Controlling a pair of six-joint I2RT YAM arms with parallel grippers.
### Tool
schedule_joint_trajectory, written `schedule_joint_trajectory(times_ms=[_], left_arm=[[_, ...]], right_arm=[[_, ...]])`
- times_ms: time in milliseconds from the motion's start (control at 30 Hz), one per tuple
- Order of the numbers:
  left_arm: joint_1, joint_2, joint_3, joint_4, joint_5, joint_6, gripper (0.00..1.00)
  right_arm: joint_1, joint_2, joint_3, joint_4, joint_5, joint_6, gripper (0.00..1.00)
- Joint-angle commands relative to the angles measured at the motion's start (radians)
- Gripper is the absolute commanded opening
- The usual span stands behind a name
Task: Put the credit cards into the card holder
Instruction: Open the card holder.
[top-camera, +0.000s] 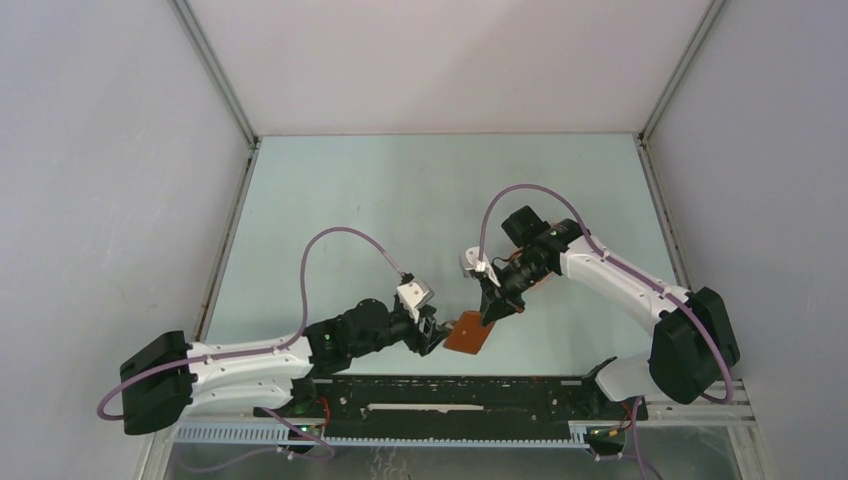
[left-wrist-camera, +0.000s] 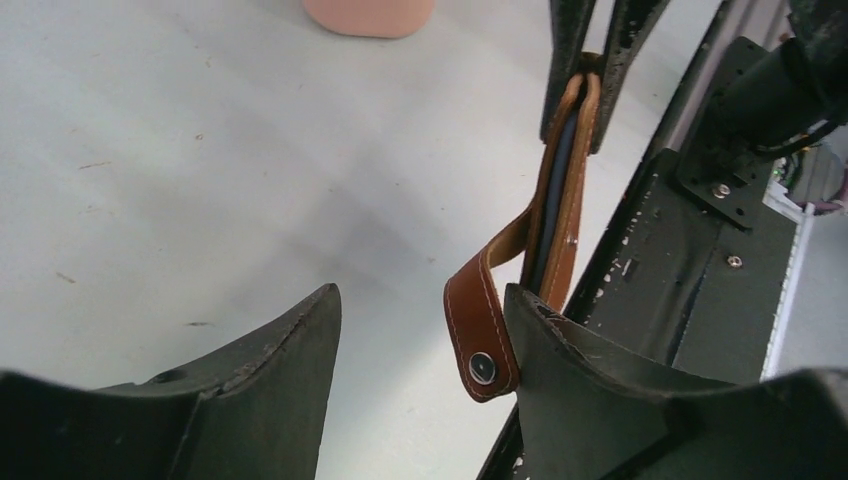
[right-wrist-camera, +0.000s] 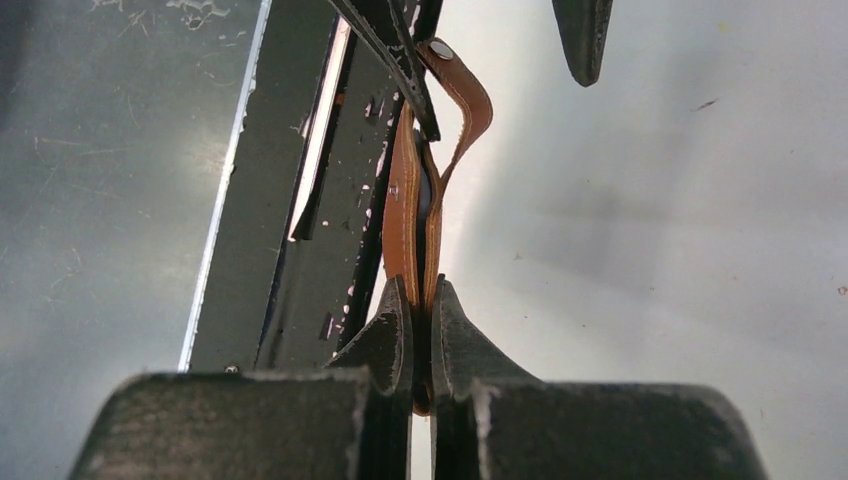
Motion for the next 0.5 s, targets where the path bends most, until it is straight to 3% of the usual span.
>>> schedule_joint_trajectory(times_ms=[0,467], left_arm=[[0.003,-0.040,-0.035,0.068,0.083,0.031,0.66],[0.003,-0.083,-0.073,0.100,0.174,0.007,0.66]], right_arm=[[0.004,-0.039,-0.016,-0.019,-0.028,-0.141,0.00],[0.010,-0.087,-0.057,-0.044,-0.027,-0.306,0.02]])
